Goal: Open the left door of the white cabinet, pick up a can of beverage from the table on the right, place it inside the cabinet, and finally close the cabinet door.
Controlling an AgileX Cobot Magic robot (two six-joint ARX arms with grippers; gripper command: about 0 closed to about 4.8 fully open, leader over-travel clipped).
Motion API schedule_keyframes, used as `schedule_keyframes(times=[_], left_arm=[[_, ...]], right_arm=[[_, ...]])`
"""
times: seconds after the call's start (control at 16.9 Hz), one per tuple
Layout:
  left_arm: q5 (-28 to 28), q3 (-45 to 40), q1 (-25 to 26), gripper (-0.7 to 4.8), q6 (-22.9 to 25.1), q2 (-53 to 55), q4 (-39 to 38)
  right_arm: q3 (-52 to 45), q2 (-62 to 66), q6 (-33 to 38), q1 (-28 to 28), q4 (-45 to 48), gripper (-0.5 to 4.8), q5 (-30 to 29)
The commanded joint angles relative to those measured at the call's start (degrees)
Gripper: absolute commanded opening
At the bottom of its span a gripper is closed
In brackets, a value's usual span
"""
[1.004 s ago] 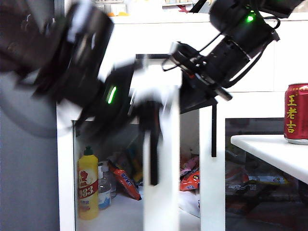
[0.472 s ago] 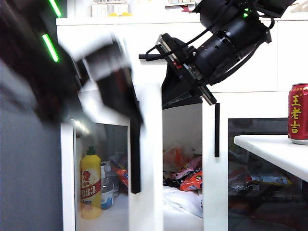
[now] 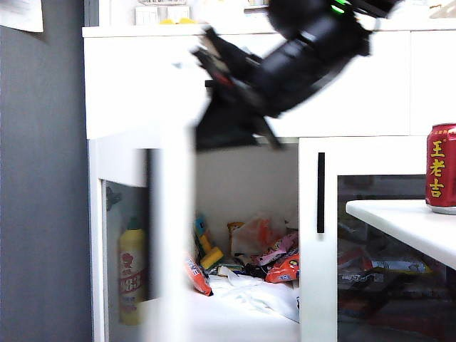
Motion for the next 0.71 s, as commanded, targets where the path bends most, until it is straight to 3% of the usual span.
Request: schedule_keyframes(times=[0.06, 0.24, 0.47, 0.59, 0.71], left_arm=[[0.0, 0.2, 0.1, 4.79, -4.9, -7.8, -11.2], [4.2, 0.3, 0.1, 4.79, -7.2, -12.2, -12.4], [9.0, 0.4, 0.1, 4.79, -8.9, -12.8, -12.3], [9.0, 1.3, 0.1, 4.79, -8.9, -12.8, -11.6], [9.0, 1.4, 0.1, 4.79, -8.9, -12.8, -8.3]], right_arm=[[0.2, 1.6, 8.0, 5.6, 10.0, -0.02, 0.6], [0.3, 4.7, 13.7, 11.3, 17.4, -0.02, 3.2], [0.5, 7.6, 15.7, 17.6, 25.6, -0.02, 4.6], [0.5, 7.0, 14.1, 16.3, 25.4, -0.02, 4.5], [0.5, 3.4, 14.0, 11.3, 24.9, -0.02, 4.5]])
